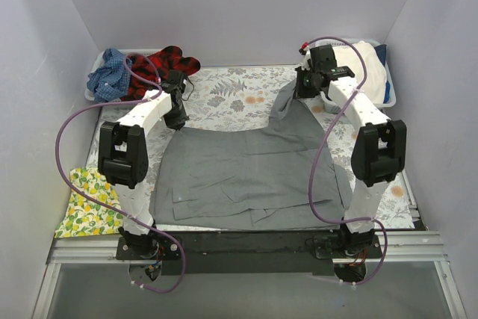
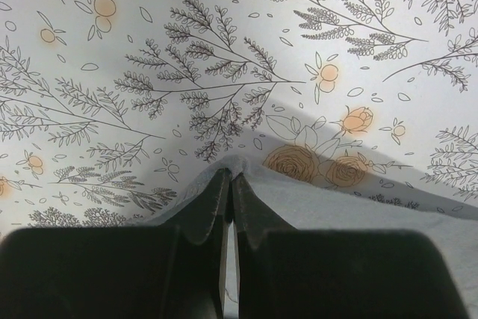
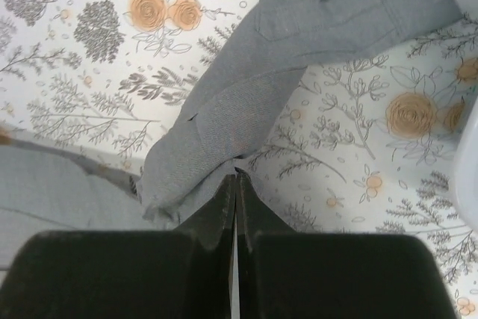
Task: Fold and stack the long sleeve shirts
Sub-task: Fold the shirt
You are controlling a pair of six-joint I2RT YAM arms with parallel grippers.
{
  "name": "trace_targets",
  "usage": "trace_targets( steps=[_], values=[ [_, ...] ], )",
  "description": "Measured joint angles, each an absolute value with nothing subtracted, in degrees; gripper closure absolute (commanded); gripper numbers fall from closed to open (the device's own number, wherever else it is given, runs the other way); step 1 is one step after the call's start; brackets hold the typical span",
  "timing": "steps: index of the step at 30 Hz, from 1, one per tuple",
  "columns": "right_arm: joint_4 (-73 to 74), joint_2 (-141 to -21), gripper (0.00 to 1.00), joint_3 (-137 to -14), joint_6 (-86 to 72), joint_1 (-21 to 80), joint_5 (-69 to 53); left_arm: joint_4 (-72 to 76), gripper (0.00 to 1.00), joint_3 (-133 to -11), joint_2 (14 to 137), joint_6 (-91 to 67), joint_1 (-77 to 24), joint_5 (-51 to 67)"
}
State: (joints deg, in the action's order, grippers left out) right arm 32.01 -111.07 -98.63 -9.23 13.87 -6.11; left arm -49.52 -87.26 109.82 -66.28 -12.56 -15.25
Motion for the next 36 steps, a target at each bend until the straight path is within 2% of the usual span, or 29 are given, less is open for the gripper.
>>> trace_targets(
  steps=[13,20,25,36],
  values=[
    [34.83,-91.96,0.99,-79.20,-10.37,13.85,-10.15,-49.45,1.00,-86.11,105.78,-66.52,-12.56,-16.16],
    [36.77,-82.78,0.99,-68.97,-10.81,13.85,-13.30,-49.19,1.00,-78.41,101.75,-67.24,-12.45,-16.80],
    [37.85,-78.46,0.99,-63.83,-10.96,13.85,-14.04,-49.76,1.00,-73.47,101.56,-67.79,-12.40,-16.75],
    [40.62,-70.96,0.99,-55.86,-13.43,13.82,-10.48,-51.05,1.00,-72.34,96.01,-68.23,-12.16,-15.99]
  ],
)
